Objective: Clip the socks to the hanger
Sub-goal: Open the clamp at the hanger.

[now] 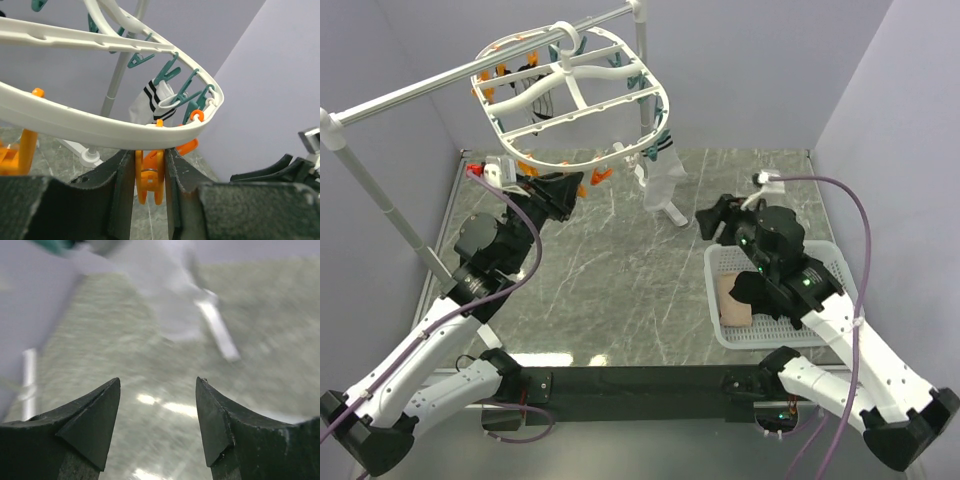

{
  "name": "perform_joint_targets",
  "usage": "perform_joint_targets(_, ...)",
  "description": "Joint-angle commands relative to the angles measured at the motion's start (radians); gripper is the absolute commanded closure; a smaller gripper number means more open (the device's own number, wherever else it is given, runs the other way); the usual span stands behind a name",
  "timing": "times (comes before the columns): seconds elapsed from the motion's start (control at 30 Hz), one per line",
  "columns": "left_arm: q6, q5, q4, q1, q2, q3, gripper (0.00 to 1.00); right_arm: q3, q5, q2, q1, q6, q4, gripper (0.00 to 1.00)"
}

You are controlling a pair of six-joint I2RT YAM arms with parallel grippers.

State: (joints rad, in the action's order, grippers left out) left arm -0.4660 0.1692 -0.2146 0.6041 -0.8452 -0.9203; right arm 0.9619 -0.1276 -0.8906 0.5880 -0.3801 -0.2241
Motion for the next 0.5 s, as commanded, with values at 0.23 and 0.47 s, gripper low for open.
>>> perform_joint_targets(0.23,-0.03,-0.088,-0.085,0.003,-0.043,-0.045,0.8,-0.163,-0.26,0.191,-0.327,-0.21,-0.353,0.21)
perform_joint_targets(0.47,-0.06,-0.129,-0.048,0.003,-0.049,-0.075,0.81,-0.244,-0.299,0.19,-0.577,-0.249,-0.345,0.2)
